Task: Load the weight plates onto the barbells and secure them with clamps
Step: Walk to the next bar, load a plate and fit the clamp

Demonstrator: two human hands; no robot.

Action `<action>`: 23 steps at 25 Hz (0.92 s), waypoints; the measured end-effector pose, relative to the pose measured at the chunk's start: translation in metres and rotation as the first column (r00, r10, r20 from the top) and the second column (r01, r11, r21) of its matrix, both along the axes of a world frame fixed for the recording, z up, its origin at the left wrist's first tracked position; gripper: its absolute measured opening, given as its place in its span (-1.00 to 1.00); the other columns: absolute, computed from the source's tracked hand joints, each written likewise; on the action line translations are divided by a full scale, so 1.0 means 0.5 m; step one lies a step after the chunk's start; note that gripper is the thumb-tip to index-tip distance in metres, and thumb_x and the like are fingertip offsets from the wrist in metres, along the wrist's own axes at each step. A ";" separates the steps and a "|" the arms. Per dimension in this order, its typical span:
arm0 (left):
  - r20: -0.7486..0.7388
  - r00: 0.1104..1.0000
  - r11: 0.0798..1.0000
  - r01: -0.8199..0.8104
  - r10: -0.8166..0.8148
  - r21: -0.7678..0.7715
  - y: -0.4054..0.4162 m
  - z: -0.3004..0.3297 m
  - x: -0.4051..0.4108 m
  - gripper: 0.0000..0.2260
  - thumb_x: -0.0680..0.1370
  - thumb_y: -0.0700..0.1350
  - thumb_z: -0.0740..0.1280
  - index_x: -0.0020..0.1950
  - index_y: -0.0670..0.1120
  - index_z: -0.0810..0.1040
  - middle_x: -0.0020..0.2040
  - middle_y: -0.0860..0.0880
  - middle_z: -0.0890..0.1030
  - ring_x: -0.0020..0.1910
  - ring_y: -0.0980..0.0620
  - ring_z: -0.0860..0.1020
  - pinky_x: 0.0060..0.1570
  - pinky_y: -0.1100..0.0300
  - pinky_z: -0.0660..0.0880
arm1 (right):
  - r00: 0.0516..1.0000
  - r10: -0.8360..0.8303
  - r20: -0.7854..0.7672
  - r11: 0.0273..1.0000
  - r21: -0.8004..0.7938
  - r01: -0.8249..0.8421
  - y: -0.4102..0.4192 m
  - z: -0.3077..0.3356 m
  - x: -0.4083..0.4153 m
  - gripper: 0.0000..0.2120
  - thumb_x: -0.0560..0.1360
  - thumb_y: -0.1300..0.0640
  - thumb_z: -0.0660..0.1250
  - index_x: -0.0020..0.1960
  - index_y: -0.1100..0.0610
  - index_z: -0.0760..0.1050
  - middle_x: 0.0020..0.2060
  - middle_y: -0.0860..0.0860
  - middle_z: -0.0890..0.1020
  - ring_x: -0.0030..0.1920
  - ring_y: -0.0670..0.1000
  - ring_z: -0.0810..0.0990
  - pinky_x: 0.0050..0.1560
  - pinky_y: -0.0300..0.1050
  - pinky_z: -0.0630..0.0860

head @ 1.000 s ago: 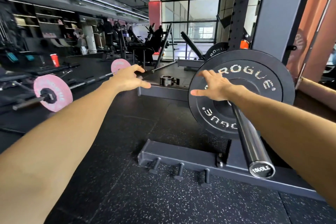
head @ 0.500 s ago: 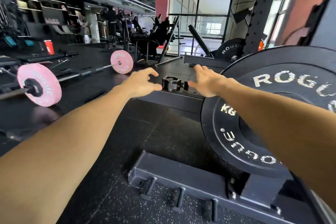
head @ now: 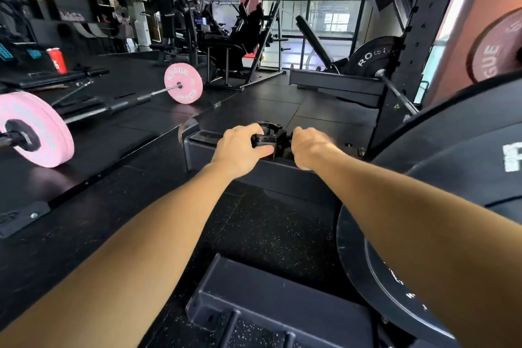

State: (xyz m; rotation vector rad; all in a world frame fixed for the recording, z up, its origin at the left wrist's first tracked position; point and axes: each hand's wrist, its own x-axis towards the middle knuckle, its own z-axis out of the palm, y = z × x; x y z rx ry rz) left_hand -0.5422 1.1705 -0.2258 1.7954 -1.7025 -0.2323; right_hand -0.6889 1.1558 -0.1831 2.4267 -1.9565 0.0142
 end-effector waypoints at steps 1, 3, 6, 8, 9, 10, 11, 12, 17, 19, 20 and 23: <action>-0.018 0.999 1.000 -0.027 0.027 -0.005 -0.002 0.002 -0.003 -0.63 0.53 0.10 0.41 0.31 0.04 0.53 0.29 -0.11 0.54 0.24 -0.19 0.48 0.07 0.09 0.38 | 1.000 -0.013 0.014 1.000 -0.004 0.014 -0.003 -0.002 0.003 -0.62 0.53 0.39 0.21 0.33 0.25 0.37 0.23 0.15 0.54 0.24 0.18 0.53 0.11 -0.02 0.46; -0.046 0.999 1.000 -0.009 0.009 0.010 0.003 0.014 -0.001 -0.76 0.54 0.05 0.42 0.18 0.07 0.54 0.11 -0.08 0.58 0.06 -0.16 0.52 -0.06 0.11 0.37 | 1.000 -0.017 0.021 1.000 -0.010 0.017 0.000 0.006 0.006 -0.60 0.53 0.37 0.21 0.36 0.22 0.34 0.25 0.13 0.54 0.27 0.16 0.52 0.10 -0.04 0.41; -0.088 0.994 0.998 0.065 -0.062 0.027 0.030 0.028 0.019 -0.87 0.53 -0.03 0.45 -0.05 0.01 0.51 -0.29 0.03 0.50 -0.28 -0.02 0.45 -0.31 0.14 0.31 | 0.999 0.037 -0.032 0.999 -0.006 -0.037 0.024 0.023 0.013 -0.58 0.53 0.34 0.20 0.38 0.21 0.31 0.26 0.12 0.53 0.29 0.16 0.50 0.29 0.01 0.31; -0.127 0.988 0.996 0.086 -0.084 0.007 0.064 0.028 0.034 -0.88 0.51 -0.08 0.48 -0.05 -0.06 0.57 -0.34 0.05 0.49 -0.39 0.06 0.40 -0.31 0.15 0.31 | 0.989 0.091 -0.116 0.995 -0.031 -0.095 0.055 0.026 0.016 -0.52 0.52 0.35 0.18 0.43 0.20 0.28 0.20 0.09 0.57 0.24 0.15 0.54 0.43 0.05 0.14; -0.146 0.985 0.995 0.097 -0.096 -0.004 0.084 0.028 0.040 -0.88 0.51 -0.11 0.48 -0.03 -0.08 0.59 -0.33 0.06 0.51 -0.42 0.10 0.38 -0.30 0.16 0.32 | 0.980 0.114 -0.166 0.991 -0.056 -0.125 0.074 0.027 0.017 -0.51 0.52 0.36 0.17 0.44 0.18 0.30 0.11 0.07 0.60 0.19 0.13 0.57 0.46 0.07 0.06; -0.165 0.980 0.994 0.107 -0.107 -0.006 0.108 0.027 0.044 -0.88 0.51 -0.13 0.48 0.00 -0.09 0.60 -0.30 0.05 0.53 -0.44 0.12 0.37 -0.30 0.16 0.33 | 0.968 0.132 -0.214 0.985 -0.084 -0.152 0.095 0.028 0.019 -0.52 0.51 0.37 0.14 0.42 0.15 0.34 -0.01 0.04 0.61 0.12 0.12 0.59 0.47 0.10 0.01; -0.176 0.978 0.993 0.117 -0.115 0.002 0.134 0.028 0.046 -0.87 0.52 -0.14 0.48 0.02 -0.10 0.60 -0.28 0.04 0.54 -0.47 0.13 0.35 -0.33 0.17 0.33 | 0.959 0.139 -0.247 0.979 -0.109 -0.170 0.119 0.031 0.018 -0.54 0.51 0.38 0.13 0.37 0.13 0.39 -0.15 0.01 0.57 0.06 0.11 0.61 0.48 0.13 -0.03; -0.175 0.977 0.992 0.124 -0.120 0.011 0.156 0.029 0.046 -0.86 0.52 -0.14 0.47 0.04 -0.09 0.59 -0.28 0.04 0.53 -0.49 0.14 0.33 -0.36 0.17 0.31 | 0.956 0.138 -0.260 0.976 -0.130 -0.177 0.141 0.034 0.015 -0.58 0.50 0.38 0.12 0.30 0.12 0.44 -0.25 -0.01 0.51 0.01 0.11 0.61 0.48 0.14 -0.05; -0.122 0.980 0.987 0.159 -0.159 -0.003 0.304 0.061 0.022 -0.87 0.53 -0.11 0.46 0.04 -0.07 0.58 -0.34 0.02 0.45 -0.40 0.07 0.32 -0.29 0.15 0.29 | 0.948 0.123 -0.295 0.957 -0.217 -0.191 0.296 0.060 -0.034 -0.64 0.48 0.39 0.14 0.17 0.09 0.45 -0.37 -0.03 0.39 -0.19 0.10 0.48 0.45 0.14 -0.05; -0.122 0.975 0.982 0.188 -0.188 -0.009 0.377 0.077 0.004 -0.87 0.53 -0.08 0.46 0.04 0.00 0.57 -0.27 -0.05 0.50 -0.34 0.02 0.37 -0.25 0.14 0.33 | 0.954 0.105 -0.280 0.952 -0.248 -0.178 0.373 0.074 -0.063 -0.68 0.51 0.35 0.17 0.16 0.04 0.46 -0.37 -0.04 0.39 -0.10 0.10 0.51 0.41 0.15 -0.01; -0.126 0.971 0.979 0.203 -0.203 -0.013 0.411 0.083 -0.008 -0.87 0.53 -0.06 0.46 0.03 0.04 0.57 -0.21 -0.10 0.55 -0.29 -0.01 0.42 -0.19 0.11 0.39 | 0.960 0.098 -0.262 0.948 -0.268 -0.170 0.407 0.079 -0.078 -0.70 0.53 0.32 0.18 0.16 0.02 0.48 -0.36 -0.05 0.39 -0.02 0.10 0.53 0.38 0.16 0.02; -0.133 0.961 0.970 0.243 -0.245 -0.031 0.527 0.099 -0.054 -0.87 0.54 -0.04 0.45 0.04 0.11 0.55 0.02 -0.17 0.64 -0.11 -0.15 0.56 0.13 -0.06 0.50 | 0.983 0.072 -0.168 0.951 -0.285 -0.118 0.522 0.092 -0.134 -0.70 0.53 0.27 0.23 0.17 -0.03 0.53 -0.26 -0.06 0.51 0.06 0.09 0.56 0.33 0.19 0.04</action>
